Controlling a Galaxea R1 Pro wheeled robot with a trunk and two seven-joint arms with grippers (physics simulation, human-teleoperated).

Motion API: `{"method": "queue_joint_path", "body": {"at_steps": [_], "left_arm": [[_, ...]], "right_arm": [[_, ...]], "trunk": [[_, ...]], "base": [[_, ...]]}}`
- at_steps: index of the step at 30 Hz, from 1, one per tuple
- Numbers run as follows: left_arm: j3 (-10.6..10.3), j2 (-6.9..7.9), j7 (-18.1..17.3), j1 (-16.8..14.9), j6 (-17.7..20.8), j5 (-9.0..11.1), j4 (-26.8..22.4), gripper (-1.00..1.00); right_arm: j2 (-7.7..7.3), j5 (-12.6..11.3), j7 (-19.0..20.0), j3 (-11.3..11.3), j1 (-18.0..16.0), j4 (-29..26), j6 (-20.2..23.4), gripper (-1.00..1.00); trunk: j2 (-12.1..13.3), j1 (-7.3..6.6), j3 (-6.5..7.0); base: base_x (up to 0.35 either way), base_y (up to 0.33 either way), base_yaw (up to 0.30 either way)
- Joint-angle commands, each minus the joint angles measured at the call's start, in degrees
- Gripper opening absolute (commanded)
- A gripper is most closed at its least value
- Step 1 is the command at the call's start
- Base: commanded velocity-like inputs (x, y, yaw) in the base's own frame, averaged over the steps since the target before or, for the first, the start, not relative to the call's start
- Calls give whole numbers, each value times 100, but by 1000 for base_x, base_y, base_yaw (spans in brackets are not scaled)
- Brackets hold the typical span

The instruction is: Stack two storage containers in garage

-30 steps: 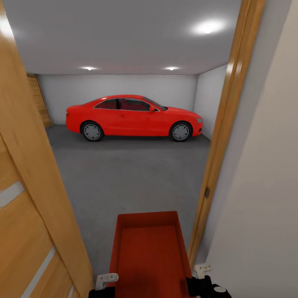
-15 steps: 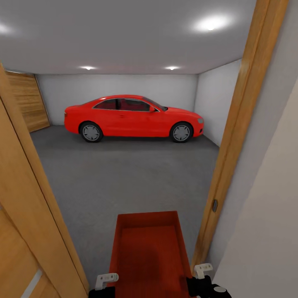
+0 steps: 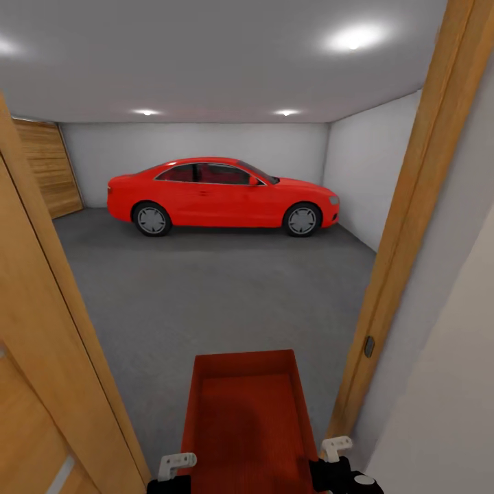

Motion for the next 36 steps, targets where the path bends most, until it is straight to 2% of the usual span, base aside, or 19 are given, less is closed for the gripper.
{"method": "queue_joint_path", "body": {"at_steps": [1, 17, 28, 36], "left_arm": [[-41, 314, 23, 2, -287, 28, -20, -100], [-41, 306, 22, 2, -288, 32, -18, -100], [-41, 314, 22, 2, -288, 32, -18, -100], [-41, 314, 23, 2, -288, 32, -20, -100]], "right_arm": [[3, 38, 83, -52, -5, 5, 39, -100], [3, 38, 66, -52, -5, 5, 38, -100], [3, 38, 66, -52, -5, 4, 40, -100], [3, 38, 66, -46, -5, 7, 40, -100]], "trunk": [[-11, 4, -10], [-11, 4, -10], [-11, 4, -10], [-11, 4, -10]], "base": [[32, 38, 0], [7, 4, 0], [272, 0, 0], [57, 0, 10]]}}
